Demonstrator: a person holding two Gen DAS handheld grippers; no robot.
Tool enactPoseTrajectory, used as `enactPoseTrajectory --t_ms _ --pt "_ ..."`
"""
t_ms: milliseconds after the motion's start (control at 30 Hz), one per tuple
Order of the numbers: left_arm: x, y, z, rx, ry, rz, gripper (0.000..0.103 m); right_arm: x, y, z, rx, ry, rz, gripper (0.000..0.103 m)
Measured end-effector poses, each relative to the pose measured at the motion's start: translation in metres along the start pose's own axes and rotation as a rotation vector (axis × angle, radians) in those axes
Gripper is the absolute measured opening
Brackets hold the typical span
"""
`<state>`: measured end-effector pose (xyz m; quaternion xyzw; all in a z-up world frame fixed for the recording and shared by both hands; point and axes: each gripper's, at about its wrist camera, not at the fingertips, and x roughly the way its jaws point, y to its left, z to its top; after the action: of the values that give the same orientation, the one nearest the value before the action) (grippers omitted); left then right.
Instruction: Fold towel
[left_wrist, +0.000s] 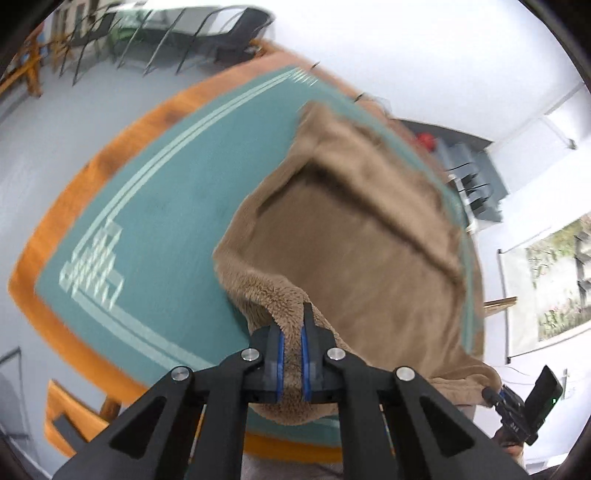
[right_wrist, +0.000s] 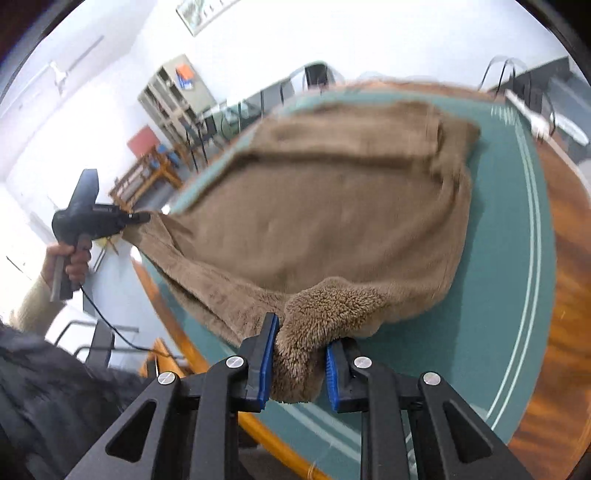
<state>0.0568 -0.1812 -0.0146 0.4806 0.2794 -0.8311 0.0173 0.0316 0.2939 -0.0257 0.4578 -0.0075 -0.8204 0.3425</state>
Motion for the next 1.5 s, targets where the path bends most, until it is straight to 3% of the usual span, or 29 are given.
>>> enactPoseTrajectory --t_ms 233,400,567,900,1133,1233,1300,1367,1433,1500 --pt "-0.01 -0.044 0.106 0.057 -0.077 -0.131 0.008 -0.024 -0.014 0.077 0.04 -0.18 -0.127 0.024" --pt "0.024 -0.065 0.182 0.059 -0.091 -0.19 0.008 -0.021 -0.027 0.141 0.086 -0.317 -0.24 0.024" --pt "0.079 -0.085 0.249 0.047 -0.06 -0.22 0.008 0.0 -0.057 0.196 0.157 -0.389 -0.347 0.024" --pt "0.186 -0.106 0.323 0.028 0.018 -0.175 0.008 0.064 -0.128 0.256 0.309 -0.366 -0.488 0.024" --pt "0.248 -0.109 0.348 0.027 0.065 -0.097 0.008 0.113 -0.169 0.275 0.381 -0.299 -0.535 0.024" --pt "0.281 -0.105 0.347 0.038 0.137 -0.011 0.013 0.143 -0.185 0.276 0.393 -0.219 -0.544 0.025" --pt "0.291 -0.099 0.344 0.032 0.17 0.004 0.017 0.158 -0.194 0.273 0.399 -0.179 -0.536 0.033" --pt "0.294 -0.091 0.342 0.016 0.188 -0.014 0.023 0.163 -0.199 0.269 0.406 -0.174 -0.513 0.058" --pt "0.282 -0.082 0.344 -0.027 0.182 -0.087 0.038 0.157 -0.194 0.265 0.392 -0.199 -0.495 0.062" --pt "0.266 -0.076 0.347 -0.041 0.144 -0.107 0.069 0.151 -0.187 0.263 0.364 -0.213 -0.503 0.062"
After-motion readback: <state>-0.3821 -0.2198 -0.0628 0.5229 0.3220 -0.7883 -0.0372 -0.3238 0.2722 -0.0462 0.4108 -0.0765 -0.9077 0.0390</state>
